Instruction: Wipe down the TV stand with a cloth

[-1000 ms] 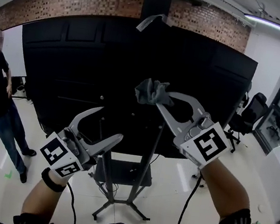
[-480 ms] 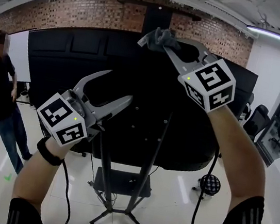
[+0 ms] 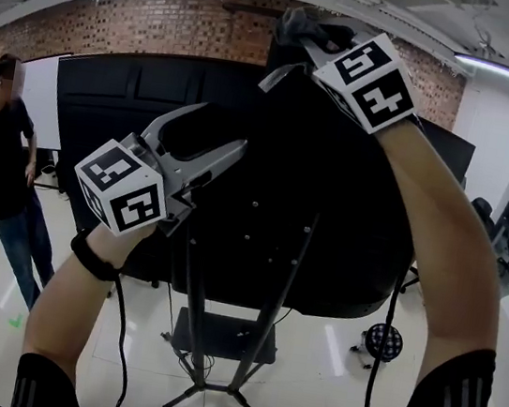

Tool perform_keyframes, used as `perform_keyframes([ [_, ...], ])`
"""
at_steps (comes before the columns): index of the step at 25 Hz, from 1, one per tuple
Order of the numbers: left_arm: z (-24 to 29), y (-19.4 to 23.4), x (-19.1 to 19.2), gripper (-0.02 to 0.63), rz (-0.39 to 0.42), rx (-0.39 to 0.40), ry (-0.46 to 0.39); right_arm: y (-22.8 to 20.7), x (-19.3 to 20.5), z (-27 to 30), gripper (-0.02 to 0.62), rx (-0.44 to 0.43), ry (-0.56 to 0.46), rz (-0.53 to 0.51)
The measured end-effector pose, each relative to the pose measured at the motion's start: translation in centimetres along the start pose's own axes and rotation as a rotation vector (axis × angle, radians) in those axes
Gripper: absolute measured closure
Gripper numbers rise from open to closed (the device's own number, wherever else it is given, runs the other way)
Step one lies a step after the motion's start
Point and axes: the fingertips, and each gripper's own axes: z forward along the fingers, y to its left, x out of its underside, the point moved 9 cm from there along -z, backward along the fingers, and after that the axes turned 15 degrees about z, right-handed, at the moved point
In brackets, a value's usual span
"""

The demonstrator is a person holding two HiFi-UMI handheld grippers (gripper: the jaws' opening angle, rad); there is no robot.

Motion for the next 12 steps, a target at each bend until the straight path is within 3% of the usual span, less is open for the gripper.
perform_keyframes([
  [12, -1.7, -3.3, 2.4, 0.268, -0.041, 0.046, 0.009, 4.4, 3.3, 0.4, 0.560, -0.054, 0.120, -0.085],
])
